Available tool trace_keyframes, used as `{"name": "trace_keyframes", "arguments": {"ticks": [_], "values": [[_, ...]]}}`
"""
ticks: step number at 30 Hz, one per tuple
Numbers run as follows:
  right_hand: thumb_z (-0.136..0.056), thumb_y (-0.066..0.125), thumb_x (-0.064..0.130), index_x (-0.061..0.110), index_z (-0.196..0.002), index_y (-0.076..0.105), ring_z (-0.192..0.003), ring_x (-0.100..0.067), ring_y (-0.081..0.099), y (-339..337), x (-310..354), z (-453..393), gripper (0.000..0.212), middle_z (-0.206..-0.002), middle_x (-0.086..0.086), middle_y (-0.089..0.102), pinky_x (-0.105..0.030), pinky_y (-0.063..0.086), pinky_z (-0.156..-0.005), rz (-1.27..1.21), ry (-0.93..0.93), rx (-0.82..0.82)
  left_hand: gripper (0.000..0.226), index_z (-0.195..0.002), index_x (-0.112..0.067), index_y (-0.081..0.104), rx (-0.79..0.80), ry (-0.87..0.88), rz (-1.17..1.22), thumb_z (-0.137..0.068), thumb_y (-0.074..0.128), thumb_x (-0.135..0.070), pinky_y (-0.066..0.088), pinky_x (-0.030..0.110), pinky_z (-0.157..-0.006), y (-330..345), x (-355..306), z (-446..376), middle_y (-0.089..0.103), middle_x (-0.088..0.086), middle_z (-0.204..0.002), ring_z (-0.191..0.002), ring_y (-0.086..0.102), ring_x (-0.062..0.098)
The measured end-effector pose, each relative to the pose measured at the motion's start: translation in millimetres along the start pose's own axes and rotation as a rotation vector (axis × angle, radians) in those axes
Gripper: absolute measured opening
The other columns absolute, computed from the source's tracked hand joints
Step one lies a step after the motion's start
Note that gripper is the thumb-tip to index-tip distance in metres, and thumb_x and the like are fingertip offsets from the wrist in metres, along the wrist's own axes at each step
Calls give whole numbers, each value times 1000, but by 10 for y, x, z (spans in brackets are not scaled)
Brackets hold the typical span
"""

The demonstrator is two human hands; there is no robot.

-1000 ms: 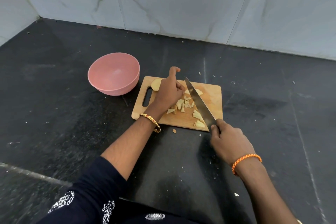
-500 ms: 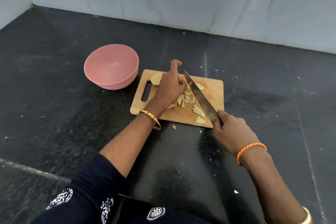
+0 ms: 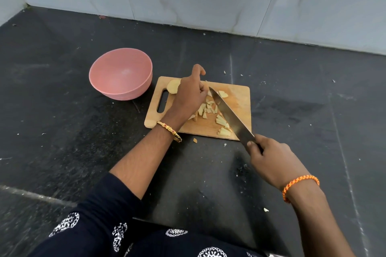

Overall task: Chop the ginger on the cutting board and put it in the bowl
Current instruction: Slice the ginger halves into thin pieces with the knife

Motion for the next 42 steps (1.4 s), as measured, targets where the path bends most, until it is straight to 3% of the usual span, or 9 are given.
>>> {"name": "trace_keyframes", "arguments": {"ticks": [9,14,18,22,26,29,32,36,42], "values": [[-97,40,30,16,-84,53,-61,-28,56,21,-142,189,24,-64,-10,58,-40,50,-60,-234,13,-164,22,-102,-15,65,50,-4,23,-85,62,-2,48,11,-79,-293,65,199,67,-3,-99,-91,61,6],[-96,39,30,12,-80,51,-71,-34,55,52,-262,164,27,-69,-12,58,-38,48,-65,-267,105,-218,20,-101,-14,68,26,-58,-20,-82,68,-8,41,5,-69,-452,134,355,64,-5,-93,-77,56,2],[-97,37,30,15,-78,47,-73,-33,54,182,-226,160,26,-71,-8,55,-34,43,-64,-208,140,-171,30,-108,-14,66,85,-133,-95,-78,72,-14,40,17,-79,-310,201,504,63,-2,-101,-90,54,8],[-97,36,29,17,-85,51,-74,-32,56,245,-110,132,22,-75,-10,57,-36,48,-67,-166,106,-142,46,-122,-17,59,119,-93,-106,-77,73,-18,40,19,-82,-179,126,510,58,-3,-106,-90,50,8],[-97,37,31,21,-91,54,-69,-27,60,180,-77,120,20,-71,-6,59,-36,53,-67,-127,28,-115,47,-121,-17,60,164,-60,-45,-76,74,-14,42,14,-79,-64,64,458,56,-1,-108,-85,50,6],[-97,38,30,19,-81,51,-73,-30,58,100,-119,125,23,-70,-8,60,-37,51,-66,-185,34,-148,42,-118,-17,62,100,-86,90,-78,72,-7,45,9,-73,-76,102,422,61,-2,-113,-88,57,5],[-96,39,29,17,-75,48,-74,-32,55,24,-171,121,27,-69,-12,58,-35,46,-62,-239,55,-193,38,-115,-18,63,59,-111,185,-82,64,0,50,12,-81,-183,139,416,65,-2,-113,-94,62,4],[-98,40,29,16,-79,51,-63,-24,54,26,-136,162,25,-65,-9,57,-31,41,-55,-250,7,-176,23,-102,-19,68,2,-65,-61,-80,71,-16,44,13,-72,-290,97,528,65,-5,-98,-79,55,2],[-98,40,30,20,-91,54,-59,-18,55,147,-5,201,18,-66,-5,58,-27,40,-53,-257,-62,-108,26,-101,-17,68,-8,-26,-277,-82,68,-35,44,25,-77,-129,37,616,58,-3,-99,-91,52,10]]}}
Point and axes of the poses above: each hand's wrist, its own z-axis away from the middle knuckle, its own y-axis out of the palm, x = y × z, the point moved 6 cm from there along -z, towards the middle knuckle
